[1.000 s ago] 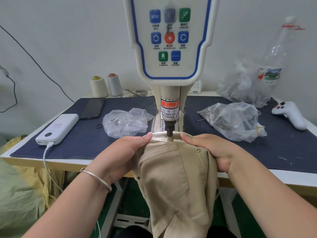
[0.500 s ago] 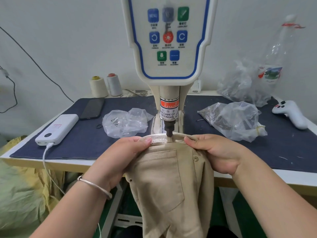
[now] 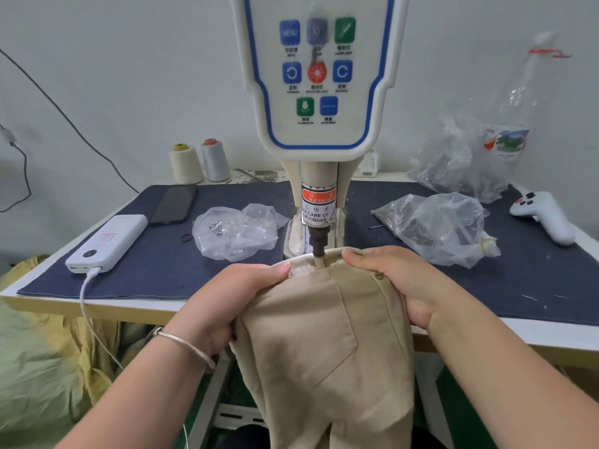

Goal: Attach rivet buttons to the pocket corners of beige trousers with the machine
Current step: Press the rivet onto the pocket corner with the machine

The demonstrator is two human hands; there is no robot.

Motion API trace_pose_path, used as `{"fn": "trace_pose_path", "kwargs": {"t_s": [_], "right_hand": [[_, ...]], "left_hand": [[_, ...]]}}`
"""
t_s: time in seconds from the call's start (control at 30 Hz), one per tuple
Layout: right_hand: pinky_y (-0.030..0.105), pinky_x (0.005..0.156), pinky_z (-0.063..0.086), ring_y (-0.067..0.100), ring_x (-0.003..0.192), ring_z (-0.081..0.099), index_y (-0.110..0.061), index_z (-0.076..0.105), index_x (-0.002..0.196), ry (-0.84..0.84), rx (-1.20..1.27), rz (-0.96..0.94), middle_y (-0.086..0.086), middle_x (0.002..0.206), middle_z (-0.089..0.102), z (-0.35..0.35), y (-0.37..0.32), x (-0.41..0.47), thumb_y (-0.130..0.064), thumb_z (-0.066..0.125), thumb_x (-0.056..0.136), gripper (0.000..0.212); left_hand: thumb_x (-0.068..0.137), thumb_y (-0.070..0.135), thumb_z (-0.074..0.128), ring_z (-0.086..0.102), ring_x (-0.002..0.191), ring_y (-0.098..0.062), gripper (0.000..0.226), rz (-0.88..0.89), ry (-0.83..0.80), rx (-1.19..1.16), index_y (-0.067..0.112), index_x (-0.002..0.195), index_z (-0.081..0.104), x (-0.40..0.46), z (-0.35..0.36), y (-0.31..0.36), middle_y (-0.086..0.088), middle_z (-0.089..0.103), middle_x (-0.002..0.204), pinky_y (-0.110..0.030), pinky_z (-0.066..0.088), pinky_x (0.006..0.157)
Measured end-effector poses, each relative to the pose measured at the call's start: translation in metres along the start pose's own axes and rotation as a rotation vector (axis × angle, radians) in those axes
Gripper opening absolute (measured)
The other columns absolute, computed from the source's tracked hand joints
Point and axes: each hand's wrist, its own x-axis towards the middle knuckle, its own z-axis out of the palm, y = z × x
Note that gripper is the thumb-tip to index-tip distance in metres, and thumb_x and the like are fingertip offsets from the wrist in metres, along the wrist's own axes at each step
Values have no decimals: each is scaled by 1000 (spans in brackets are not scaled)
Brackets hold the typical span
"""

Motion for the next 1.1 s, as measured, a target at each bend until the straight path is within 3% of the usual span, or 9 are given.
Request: {"fn": "trace_pose_path", "kwargs": {"t_s": [0.1, 0.23, 0.3, 0.43, 0.53, 0.63, 0.77, 0.9, 1.1], "right_hand": [[34, 71, 42, 25, 71, 53, -4, 67, 92, 113, -232, -93, 15, 80, 55, 4, 3, 9, -24, 69, 88, 20], [37, 74, 26, 24, 74, 36, -14, 48, 75, 173, -310, -124, 7, 77, 39, 10, 3, 20, -24, 66, 89, 26], [37, 75, 22, 23, 76, 32, -15, 42, 72, 189, -302, -125, 6, 77, 36, 9, 5, 26, -24, 65, 90, 31], [36, 75, 26, 23, 77, 38, -15, 50, 82, 186, -287, -113, 7, 82, 41, 6, 11, 29, -25, 64, 92, 20], [33, 71, 32, 20, 64, 46, -12, 51, 71, 189, -296, -105, 8, 66, 45, 0, 16, 30, -27, 64, 92, 29], [30, 63, 35, 12, 53, 49, -9, 53, 68, 169, -308, -114, 3, 58, 49, -4, 20, 31, -27, 64, 92, 31], [25, 58, 40, 18, 63, 58, 9, 63, 80, 189, -269, -147, 11, 70, 59, -5, 22, 34, -26, 63, 91, 36], [12, 46, 44, 8, 56, 65, -11, 74, 64, 192, -252, -144, 1, 63, 69, -7, 23, 38, -22, 62, 91, 32], [28, 64, 45, 15, 64, 62, 9, 64, 89, 221, -302, -182, 9, 72, 65, -7, 26, 39, -26, 63, 91, 35]], "left_hand": [[78, 56, 69, 60, 79, -26, 64, 90, 101, 147, -3, 105, 66, 11, -4, -2, -20, 71, 93, -38, 39, 78], [95, 55, 57, 34, 66, -21, 64, 239, 254, 329, -5, 74, 45, 27, -3, -5, -5, 39, 71, -33, 27, 66], [95, 52, 57, 28, 61, -18, 59, 286, 278, 390, 7, 65, 34, 34, -1, -4, -5, 28, 66, -29, 23, 56], [96, 46, 58, 21, 52, -13, 54, 337, 291, 475, 22, 62, 24, 43, 3, -7, 6, 21, 55, -25, 17, 47], [99, 42, 55, 19, 48, -9, 55, 377, 272, 479, 23, 61, 22, 45, 3, -12, 9, 19, 52, -23, 18, 44], [102, 43, 51, 24, 54, -13, 54, 369, 239, 462, 16, 62, 26, 44, 0, -19, 1, 23, 58, -28, 21, 54], [103, 41, 49, 26, 60, -18, 52, 356, 201, 429, 8, 66, 32, 45, -2, -22, -4, 24, 61, -33, 22, 63], [102, 39, 51, 24, 54, -15, 52, 358, 212, 412, 19, 61, 27, 51, -2, -23, 4, 23, 55, -32, 22, 60], [100, 37, 54, 24, 47, -10, 56, 443, 310, 500, 22, 55, 24, 54, 2, -35, 11, 22, 45, -25, 24, 48]]}}
